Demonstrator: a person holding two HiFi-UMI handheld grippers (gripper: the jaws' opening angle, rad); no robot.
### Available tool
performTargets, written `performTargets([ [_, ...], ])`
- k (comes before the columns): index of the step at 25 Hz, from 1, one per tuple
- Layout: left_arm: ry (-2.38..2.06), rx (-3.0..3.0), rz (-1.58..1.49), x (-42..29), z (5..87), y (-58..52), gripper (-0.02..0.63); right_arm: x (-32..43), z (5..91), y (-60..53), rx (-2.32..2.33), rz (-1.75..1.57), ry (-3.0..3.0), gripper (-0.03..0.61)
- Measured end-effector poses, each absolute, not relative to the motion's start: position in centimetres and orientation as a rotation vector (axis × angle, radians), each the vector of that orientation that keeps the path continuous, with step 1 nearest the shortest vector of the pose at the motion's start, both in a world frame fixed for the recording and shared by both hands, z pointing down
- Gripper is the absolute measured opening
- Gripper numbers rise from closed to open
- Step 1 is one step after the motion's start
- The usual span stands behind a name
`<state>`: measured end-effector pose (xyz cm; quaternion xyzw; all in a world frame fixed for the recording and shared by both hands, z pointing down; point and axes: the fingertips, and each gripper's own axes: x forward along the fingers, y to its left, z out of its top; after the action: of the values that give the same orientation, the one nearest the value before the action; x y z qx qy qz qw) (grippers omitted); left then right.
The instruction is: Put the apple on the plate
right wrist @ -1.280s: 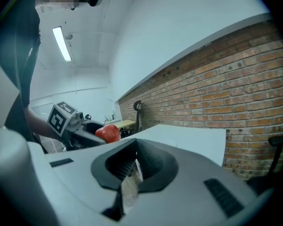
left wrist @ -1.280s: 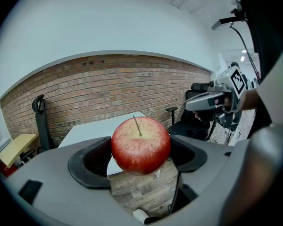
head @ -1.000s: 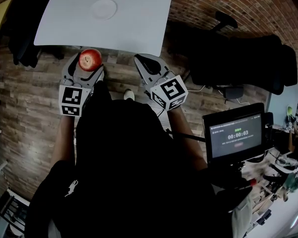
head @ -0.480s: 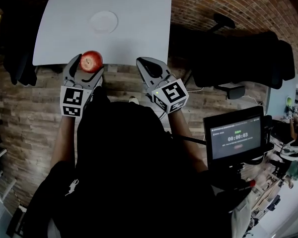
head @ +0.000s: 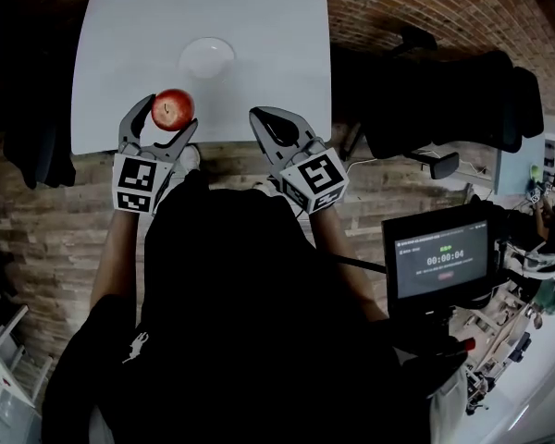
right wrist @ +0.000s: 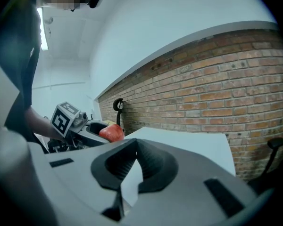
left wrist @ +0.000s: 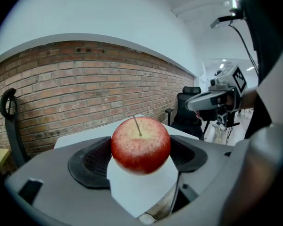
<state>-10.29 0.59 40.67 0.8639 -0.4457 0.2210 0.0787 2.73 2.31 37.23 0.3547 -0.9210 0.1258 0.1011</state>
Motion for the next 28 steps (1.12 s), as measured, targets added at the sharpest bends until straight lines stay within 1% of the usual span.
performTargets([
  [13, -1.190, 2.654, 0.617, -14.5, 41.3, -3.7, 0.388, -2.9, 36.8, -1.5, 1.141, 0.353, -2.646, 0.004],
  [28, -1.058, 2.677, 0.600, -17.4, 42.9, -6.9, 0.388, -6.1, 37.9, -4.9, 1.190, 0.379, -2.543, 0.004],
])
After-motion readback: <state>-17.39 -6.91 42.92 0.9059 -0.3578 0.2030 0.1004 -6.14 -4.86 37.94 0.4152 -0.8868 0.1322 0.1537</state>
